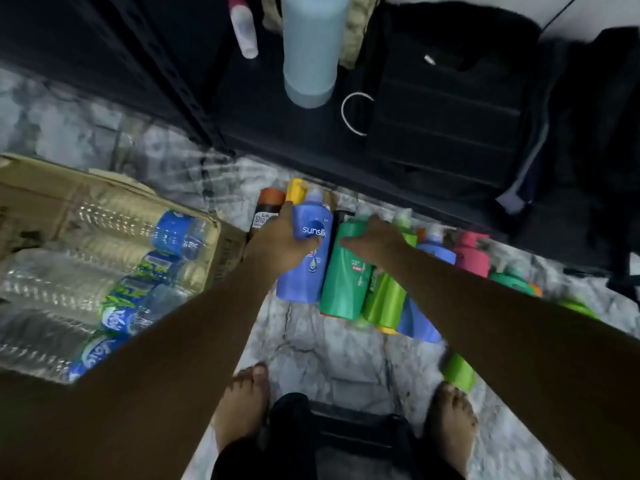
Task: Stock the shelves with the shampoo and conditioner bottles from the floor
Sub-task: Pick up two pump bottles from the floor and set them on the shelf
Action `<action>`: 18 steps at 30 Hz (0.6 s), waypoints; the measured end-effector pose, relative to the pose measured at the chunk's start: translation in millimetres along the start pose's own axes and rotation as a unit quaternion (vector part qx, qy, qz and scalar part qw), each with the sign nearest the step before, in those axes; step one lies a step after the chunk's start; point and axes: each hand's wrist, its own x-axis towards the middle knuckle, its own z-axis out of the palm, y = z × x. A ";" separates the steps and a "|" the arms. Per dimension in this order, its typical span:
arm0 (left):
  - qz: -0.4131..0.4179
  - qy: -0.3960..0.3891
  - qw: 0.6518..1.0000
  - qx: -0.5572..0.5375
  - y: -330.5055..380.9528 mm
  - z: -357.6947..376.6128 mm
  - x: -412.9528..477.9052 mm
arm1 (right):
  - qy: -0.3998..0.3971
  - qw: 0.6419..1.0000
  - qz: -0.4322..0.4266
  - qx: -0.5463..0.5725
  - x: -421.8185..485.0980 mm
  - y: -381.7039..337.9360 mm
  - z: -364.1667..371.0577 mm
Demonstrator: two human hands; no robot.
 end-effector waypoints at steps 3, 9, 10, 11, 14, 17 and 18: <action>0.009 -0.015 1.000 0.022 -1.7 2.4 13.6 | -0.122 0.987 0.094 0.045 9.8 -10.4 0.3; -0.001 -0.020 0.999 0.038 0.4 2.9 23.6 | -0.149 0.979 0.116 0.077 17.1 -17.8 -6.2; 0.001 -0.014 0.999 0.036 2.2 2.6 23.4 | -0.147 0.977 0.120 0.094 16.5 -19.6 -6.4; 0.002 -0.009 0.999 0.032 2.6 4.1 22.9 | -0.138 0.977 0.117 0.109 15.3 -20.3 -5.8; -0.003 0.002 1.000 -0.015 3.0 4.3 11.4 | -0.106 0.980 0.100 0.137 11.9 -18.5 -4.1; 0.000 0.019 0.997 -0.081 -9.2 5.0 -2.2 | -0.068 0.994 0.035 0.077 1.1 -8.7 -2.9; 0.002 0.024 0.996 -0.081 -13.0 5.8 -8.4 | -0.051 0.998 0.002 0.043 -3.9 -3.6 -2.7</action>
